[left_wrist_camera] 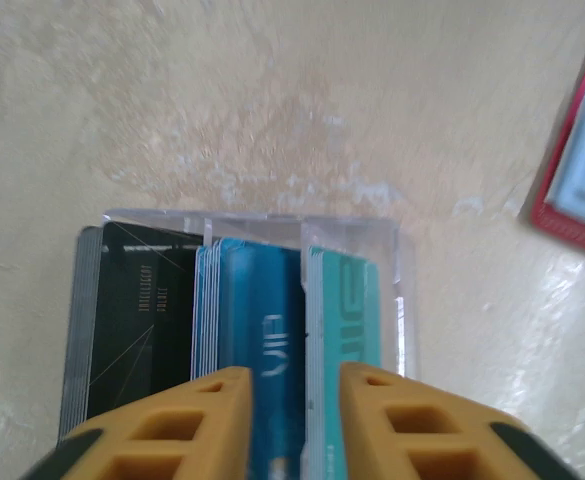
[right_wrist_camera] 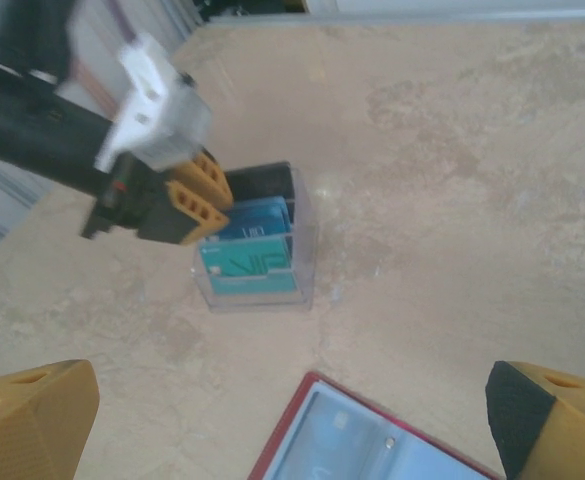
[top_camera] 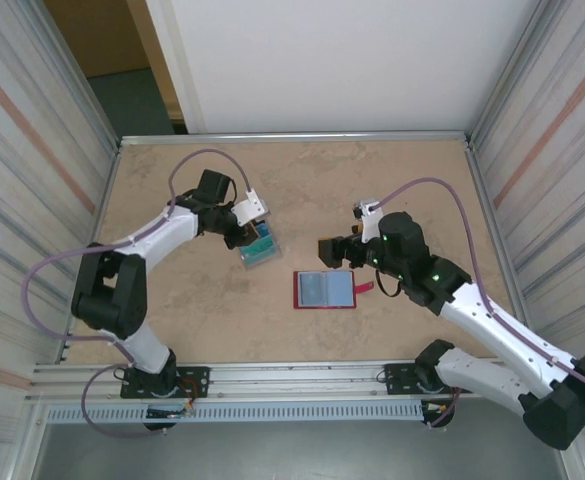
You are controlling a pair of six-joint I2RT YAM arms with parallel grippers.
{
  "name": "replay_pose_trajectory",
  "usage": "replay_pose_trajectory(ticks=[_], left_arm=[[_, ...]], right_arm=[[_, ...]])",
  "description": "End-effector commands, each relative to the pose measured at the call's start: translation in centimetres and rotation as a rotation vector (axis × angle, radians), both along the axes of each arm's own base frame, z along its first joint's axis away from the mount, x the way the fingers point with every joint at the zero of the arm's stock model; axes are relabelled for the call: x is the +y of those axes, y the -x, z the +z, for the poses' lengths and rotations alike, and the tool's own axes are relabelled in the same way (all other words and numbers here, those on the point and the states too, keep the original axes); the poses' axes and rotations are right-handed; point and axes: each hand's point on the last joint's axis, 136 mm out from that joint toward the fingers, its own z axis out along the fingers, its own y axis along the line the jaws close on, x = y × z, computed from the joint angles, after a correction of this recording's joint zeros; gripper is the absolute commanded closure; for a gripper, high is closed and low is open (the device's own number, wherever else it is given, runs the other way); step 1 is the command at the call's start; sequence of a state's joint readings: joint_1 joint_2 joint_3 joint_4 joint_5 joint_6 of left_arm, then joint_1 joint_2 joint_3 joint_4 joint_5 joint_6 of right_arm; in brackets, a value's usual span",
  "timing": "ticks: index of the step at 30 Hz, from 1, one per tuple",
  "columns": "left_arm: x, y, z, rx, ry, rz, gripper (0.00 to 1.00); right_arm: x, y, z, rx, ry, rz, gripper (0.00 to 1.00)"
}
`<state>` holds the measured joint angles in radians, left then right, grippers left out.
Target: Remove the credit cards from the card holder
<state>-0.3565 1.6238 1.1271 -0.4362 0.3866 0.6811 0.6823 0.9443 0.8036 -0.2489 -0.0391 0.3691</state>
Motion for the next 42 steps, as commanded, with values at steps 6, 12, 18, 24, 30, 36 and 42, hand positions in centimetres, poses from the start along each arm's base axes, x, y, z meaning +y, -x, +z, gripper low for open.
replay_pose_trajectory(ticks=[6, 12, 18, 24, 30, 36, 42], left_arm=[[-0.1, 2.5, 7.0, -0.195, 0.215, 0.088, 0.26], [2.0, 3.7, 10.8, -0.332, 0.388, 0.282, 0.01], [5.0, 4.3, 11.7, -0.316, 0.503, 0.544, 0.01], [7.1, 4.9, 11.3, -0.29, 0.607, 0.733, 0.01], [8.4, 5.2, 11.7, -0.315, 0.648, 0.807, 0.01], [8.6, 5.2, 11.3, -0.309, 0.629, 0.818, 0.01], [8.6, 5.1, 10.9, -0.297, 0.614, 0.819, 0.01]], right_arm=[[0.2, -0.1, -3.7, 0.172, 0.194, -0.143, 0.04], [0.7, 1.5, -7.5, 0.309, 0.38, -0.189, 0.23], [3.1, 3.2, -11.0, 0.41, 0.454, -0.141, 0.36], [5.5, 4.2, -13.8, 0.465, 0.533, -0.082, 0.48], [6.7, 4.2, -16.2, 0.508, 0.584, -0.056, 0.56], [7.2, 4.2, -18.3, 0.551, 0.626, -0.056, 0.57], [7.3, 4.6, -20.0, 0.604, 0.631, -0.056, 0.57]])
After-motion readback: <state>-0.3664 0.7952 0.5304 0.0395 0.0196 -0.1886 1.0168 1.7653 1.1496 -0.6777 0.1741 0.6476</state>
